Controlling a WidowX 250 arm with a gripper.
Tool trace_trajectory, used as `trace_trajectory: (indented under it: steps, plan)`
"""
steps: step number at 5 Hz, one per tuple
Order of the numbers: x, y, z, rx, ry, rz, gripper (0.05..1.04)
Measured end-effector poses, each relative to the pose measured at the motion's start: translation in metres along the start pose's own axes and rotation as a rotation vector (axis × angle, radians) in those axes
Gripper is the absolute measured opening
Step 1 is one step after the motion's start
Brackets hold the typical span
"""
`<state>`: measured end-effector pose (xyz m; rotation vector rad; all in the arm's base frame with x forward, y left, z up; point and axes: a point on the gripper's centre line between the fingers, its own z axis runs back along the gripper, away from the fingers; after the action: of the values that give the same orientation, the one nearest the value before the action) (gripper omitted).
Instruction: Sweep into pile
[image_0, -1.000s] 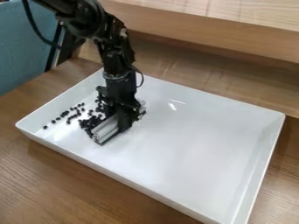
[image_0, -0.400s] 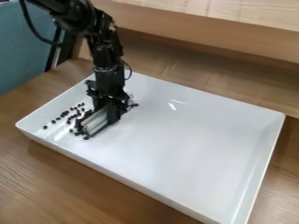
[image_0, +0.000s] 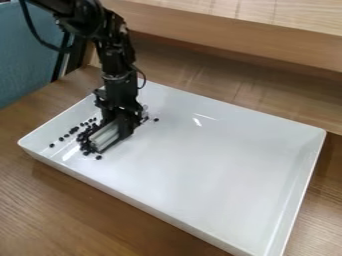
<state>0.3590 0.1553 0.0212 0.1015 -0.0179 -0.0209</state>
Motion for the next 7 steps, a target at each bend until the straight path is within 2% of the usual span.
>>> trace_trajectory:
  steps: [2,3,4,5,6,7]
  plan:
    - [-0.004,0.009,-0.001,-0.003,0.000,0.025,0.418]
    - [-0.012,0.019,-0.002,-0.024,0.008,0.055,0.515]
    - [-0.020,0.022,0.000,-0.081,-0.002,0.074,0.773]
    - [-0.021,0.015,0.004,-0.135,-0.014,0.079,0.990]
    - [-0.019,0.011,0.010,-0.180,-0.043,0.087,1.002]
    - [-0.015,0.010,0.023,-0.188,-0.062,0.086,0.999]
